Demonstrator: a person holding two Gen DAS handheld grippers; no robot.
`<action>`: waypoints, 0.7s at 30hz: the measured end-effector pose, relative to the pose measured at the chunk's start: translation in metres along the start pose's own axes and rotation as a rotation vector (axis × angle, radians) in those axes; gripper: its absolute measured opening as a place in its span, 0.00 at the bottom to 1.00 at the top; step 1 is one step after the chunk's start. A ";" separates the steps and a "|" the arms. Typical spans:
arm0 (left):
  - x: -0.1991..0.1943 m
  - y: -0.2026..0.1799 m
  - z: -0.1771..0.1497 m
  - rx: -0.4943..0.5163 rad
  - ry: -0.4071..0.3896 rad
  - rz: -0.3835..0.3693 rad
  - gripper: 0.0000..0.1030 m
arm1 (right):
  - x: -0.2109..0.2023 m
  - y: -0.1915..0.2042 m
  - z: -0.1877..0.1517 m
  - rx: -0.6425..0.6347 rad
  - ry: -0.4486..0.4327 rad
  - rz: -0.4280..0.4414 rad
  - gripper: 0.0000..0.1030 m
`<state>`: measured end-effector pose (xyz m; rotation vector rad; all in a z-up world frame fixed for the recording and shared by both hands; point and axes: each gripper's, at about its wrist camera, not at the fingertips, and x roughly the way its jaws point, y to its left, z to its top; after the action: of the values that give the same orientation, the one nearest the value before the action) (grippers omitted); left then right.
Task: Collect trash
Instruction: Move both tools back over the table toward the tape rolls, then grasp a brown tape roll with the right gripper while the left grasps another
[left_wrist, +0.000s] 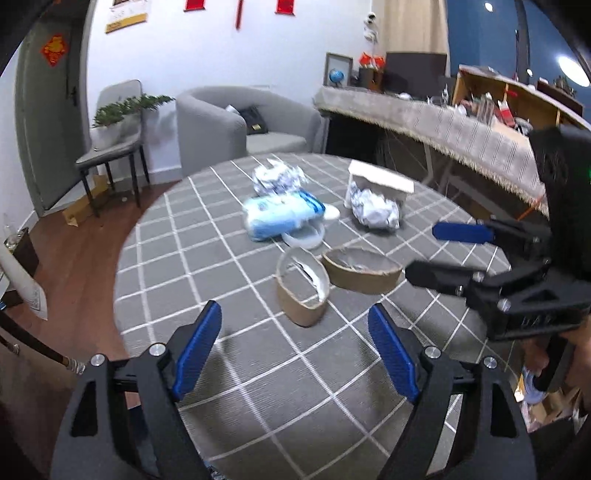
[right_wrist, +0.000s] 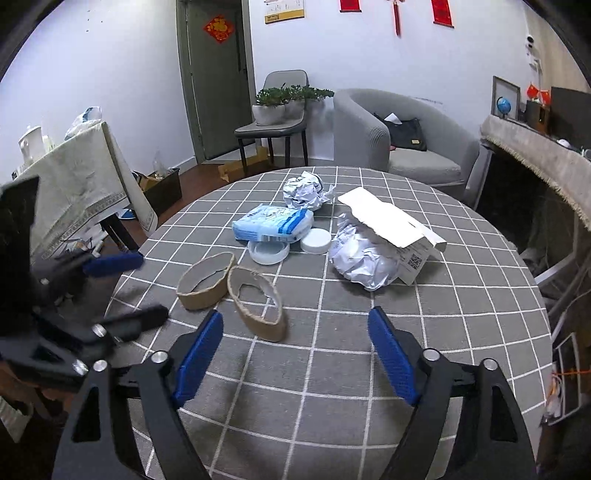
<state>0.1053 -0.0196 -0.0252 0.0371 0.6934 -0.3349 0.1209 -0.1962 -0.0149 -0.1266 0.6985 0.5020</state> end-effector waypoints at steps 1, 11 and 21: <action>0.004 -0.001 0.000 0.000 0.009 0.000 0.79 | 0.001 -0.001 0.002 -0.001 0.002 0.005 0.74; 0.019 0.001 0.005 -0.009 0.036 -0.021 0.59 | 0.012 0.002 0.010 -0.023 0.027 0.048 0.66; 0.020 0.009 0.006 -0.027 0.036 -0.032 0.33 | 0.026 0.011 0.013 -0.028 0.067 0.070 0.66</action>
<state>0.1267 -0.0176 -0.0341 0.0064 0.7346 -0.3559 0.1404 -0.1730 -0.0212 -0.1461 0.7639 0.5765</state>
